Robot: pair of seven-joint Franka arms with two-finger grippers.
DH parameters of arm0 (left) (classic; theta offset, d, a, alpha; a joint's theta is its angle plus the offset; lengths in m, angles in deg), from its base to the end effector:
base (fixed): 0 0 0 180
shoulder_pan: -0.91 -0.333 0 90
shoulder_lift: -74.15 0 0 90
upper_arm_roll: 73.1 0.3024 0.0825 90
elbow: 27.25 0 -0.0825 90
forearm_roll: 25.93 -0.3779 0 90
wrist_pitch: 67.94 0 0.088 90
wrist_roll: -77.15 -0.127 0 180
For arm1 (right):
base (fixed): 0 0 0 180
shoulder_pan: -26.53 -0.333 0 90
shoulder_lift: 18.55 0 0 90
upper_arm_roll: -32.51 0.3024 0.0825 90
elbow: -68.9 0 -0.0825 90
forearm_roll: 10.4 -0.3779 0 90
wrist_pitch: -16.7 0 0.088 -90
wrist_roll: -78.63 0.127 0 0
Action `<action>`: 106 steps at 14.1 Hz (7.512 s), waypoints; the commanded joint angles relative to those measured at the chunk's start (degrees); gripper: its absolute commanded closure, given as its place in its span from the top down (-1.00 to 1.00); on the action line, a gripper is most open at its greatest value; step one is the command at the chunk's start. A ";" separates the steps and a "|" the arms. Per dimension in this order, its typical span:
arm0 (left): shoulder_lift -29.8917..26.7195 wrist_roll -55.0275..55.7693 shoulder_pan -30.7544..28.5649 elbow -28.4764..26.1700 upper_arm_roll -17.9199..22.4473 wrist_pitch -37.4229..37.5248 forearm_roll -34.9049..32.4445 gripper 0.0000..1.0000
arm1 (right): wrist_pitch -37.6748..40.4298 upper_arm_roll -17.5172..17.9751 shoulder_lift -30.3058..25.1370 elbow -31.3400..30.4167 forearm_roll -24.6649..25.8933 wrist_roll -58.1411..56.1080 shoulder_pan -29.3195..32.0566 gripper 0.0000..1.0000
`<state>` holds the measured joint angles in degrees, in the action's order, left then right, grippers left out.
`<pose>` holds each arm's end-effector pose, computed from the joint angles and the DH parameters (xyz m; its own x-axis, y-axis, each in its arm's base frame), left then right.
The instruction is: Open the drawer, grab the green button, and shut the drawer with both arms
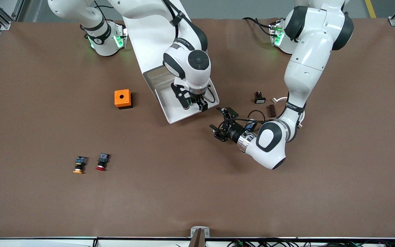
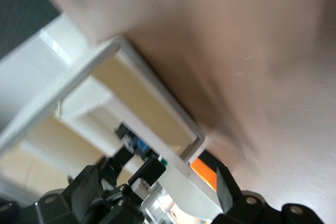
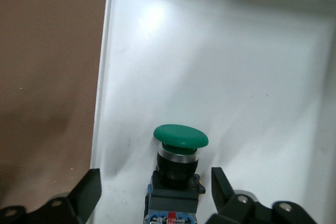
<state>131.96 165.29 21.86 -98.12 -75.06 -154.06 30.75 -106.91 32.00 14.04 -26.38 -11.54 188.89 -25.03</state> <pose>0.5710 -0.3560 0.1496 -0.2635 0.6753 -0.6888 0.6815 -0.3751 -0.6284 0.4134 0.5141 0.2433 0.5034 -0.8639 0.0155 -0.8623 -0.5011 0.0735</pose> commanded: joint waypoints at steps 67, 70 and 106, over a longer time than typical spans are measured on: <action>-8.06 -12.99 27.38 -3.84 -5.26 -28.93 -26.18 0.99 | 32.82 -0.81 -20.01 5.28 5.01 -107.10 48.22 1.00; -8.15 -13.17 27.38 -3.84 -5.26 -29.02 -26.36 0.99 | 33.43 -0.90 -21.52 4.93 5.01 -107.45 50.06 1.00; -58.31 -82.69 -24.03 -28.93 -4.99 -5.86 -55.01 0.99 | 37.39 -0.46 -30.83 5.11 1.14 -106.75 52.44 1.00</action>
<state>82.68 83.40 -1.92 -114.61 -79.17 -152.68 -22.90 -69.52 30.99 -13.54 -18.29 -9.54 81.75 26.97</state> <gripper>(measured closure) 0.004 0.000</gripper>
